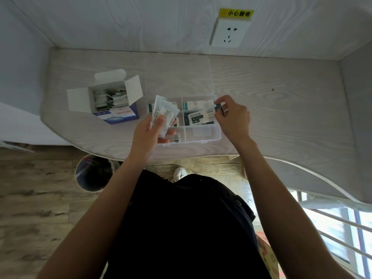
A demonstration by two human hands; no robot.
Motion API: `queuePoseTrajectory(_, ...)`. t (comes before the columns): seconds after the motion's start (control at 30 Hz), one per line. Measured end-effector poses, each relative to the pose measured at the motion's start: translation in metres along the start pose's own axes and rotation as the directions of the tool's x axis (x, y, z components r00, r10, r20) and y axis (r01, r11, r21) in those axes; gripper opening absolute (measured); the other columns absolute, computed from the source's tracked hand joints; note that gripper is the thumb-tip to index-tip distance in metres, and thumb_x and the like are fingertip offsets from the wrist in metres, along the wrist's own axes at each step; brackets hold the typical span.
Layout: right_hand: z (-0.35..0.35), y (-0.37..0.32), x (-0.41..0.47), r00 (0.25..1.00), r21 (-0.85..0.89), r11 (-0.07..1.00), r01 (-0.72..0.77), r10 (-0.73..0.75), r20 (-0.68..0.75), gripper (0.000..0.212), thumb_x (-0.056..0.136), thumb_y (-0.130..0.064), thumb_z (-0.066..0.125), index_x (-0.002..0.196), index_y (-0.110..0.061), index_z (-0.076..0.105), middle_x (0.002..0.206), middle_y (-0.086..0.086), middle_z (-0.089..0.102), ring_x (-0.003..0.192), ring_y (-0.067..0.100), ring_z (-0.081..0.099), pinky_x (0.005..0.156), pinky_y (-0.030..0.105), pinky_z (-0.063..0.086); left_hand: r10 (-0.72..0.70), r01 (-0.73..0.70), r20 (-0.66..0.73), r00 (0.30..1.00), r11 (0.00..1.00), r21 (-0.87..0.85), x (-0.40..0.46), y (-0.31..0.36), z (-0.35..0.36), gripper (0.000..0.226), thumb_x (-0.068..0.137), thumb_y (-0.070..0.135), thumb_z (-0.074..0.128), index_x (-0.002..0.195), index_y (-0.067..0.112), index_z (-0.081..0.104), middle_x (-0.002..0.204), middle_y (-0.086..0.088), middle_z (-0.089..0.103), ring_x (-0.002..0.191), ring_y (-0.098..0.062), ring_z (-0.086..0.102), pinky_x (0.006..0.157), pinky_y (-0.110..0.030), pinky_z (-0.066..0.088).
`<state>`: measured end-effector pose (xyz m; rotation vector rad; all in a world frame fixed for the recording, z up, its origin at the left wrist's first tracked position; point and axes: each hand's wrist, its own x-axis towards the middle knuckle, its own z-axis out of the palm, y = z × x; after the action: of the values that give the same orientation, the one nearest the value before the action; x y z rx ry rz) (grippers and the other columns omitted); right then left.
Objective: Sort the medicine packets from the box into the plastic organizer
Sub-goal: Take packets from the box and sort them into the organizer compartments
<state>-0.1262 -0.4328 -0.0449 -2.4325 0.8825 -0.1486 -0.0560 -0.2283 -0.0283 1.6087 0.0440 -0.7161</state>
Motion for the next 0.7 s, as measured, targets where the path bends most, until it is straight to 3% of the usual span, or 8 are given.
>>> queuePoseTrajectory(0.1,0.009,0.001,0.001,0.998,-0.069,0.997,0.033,-0.029,0.050,0.015,0.089,-0.020,0.054,0.102,-0.020,0.062,0.088,0.003,0.068,0.075,0.019,0.061,0.064,0.025,0.041,-0.007,0.006,0.006,1.000,1.000,0.007,0.000,-0.001,-0.001,0.021,0.097,0.023,0.046,0.114,0.014,0.053,0.093,0.000,0.068,0.066,-0.009,0.069,0.050,-0.019,0.053)
queuePoseTrajectory(0.17,0.012,0.007,0.002,0.995,-0.059,0.996,0.066,-0.061,0.073,0.014,0.087,-0.025,0.060,0.099,-0.019,0.065,0.098,0.002,0.063,0.085,0.016,0.057,0.069,0.023,0.037,-0.009,0.008,0.015,1.000,1.000,0.012,0.000,-0.002,-0.002,0.023,0.096,0.024,0.048,0.115,0.013,0.054,0.097,-0.004,0.068,0.067,-0.011,0.070,0.050,-0.019,0.053)
queuePoseTrajectory(0.27,0.016,0.011,0.004,0.997,-0.002,0.999,0.044,-0.044,0.071,0.018,0.082,-0.025,0.070,0.097,-0.018,0.068,0.106,0.003,0.054,0.085,0.009,0.048,0.074,0.021,0.035,-0.033,0.033,0.022,0.999,0.999,0.005,0.000,-0.002,-0.004,0.028,0.095,0.023,0.050,0.119,0.009,0.054,0.100,-0.008,0.068,0.068,-0.013,0.070,0.049,-0.019,0.053)
queuePoseTrajectory(0.5,0.013,0.007,0.001,0.998,0.050,0.997,0.059,-0.060,0.032,0.014,0.083,-0.012,0.066,0.096,-0.014,0.066,0.094,0.000,0.065,0.071,0.008,0.055,0.074,0.029,0.049,-0.044,0.044,0.037,0.998,0.999,0.012,-0.001,-0.002,-0.001,0.019,0.094,0.018,0.053,0.113,0.015,0.054,0.101,-0.005,0.068,0.071,-0.015,0.071,0.051,-0.021,0.055)
queuePoseTrajectory(0.6,0.006,0.012,0.004,0.998,0.217,0.976,-0.016,0.003,0.060,0.012,0.082,-0.010,0.067,0.092,-0.016,0.067,0.090,-0.003,0.067,0.068,0.002,0.057,0.072,0.017,0.048,-0.065,0.064,0.060,0.996,0.998,0.010,-0.003,-0.001,0.000,0.016,0.094,0.015,0.051,0.105,0.026,0.055,0.101,-0.001,0.068,0.076,-0.017,0.070,0.054,-0.022,0.056)
queuePoseTrajectory(0.67,0.003,0.013,0.006,0.996,0.300,0.952,-0.062,0.039,0.085,0.013,0.081,-0.010,0.068,0.091,-0.018,0.066,0.091,-0.003,0.068,0.067,-0.004,0.057,0.065,0.007,0.045,-0.072,0.071,0.066,0.995,0.997,0.021,-0.003,0.000,0.000,0.018,0.094,0.015,0.050,0.108,0.025,0.054,0.101,0.001,0.067,0.077,-0.017,0.070,0.056,-0.023,0.057)
queuePoseTrajectory(0.7,0.003,0.013,0.006,0.995,0.294,0.954,-0.060,0.036,0.088,0.013,0.081,-0.010,0.069,0.091,-0.017,0.066,0.090,-0.003,0.068,0.067,-0.003,0.058,0.065,0.008,0.046,-0.073,0.071,0.068,0.995,0.997,0.029,-0.003,0.000,0.000,0.019,0.095,0.015,0.049,0.111,0.023,0.053,0.101,0.002,0.067,0.077,-0.016,0.070,0.057,-0.024,0.057)
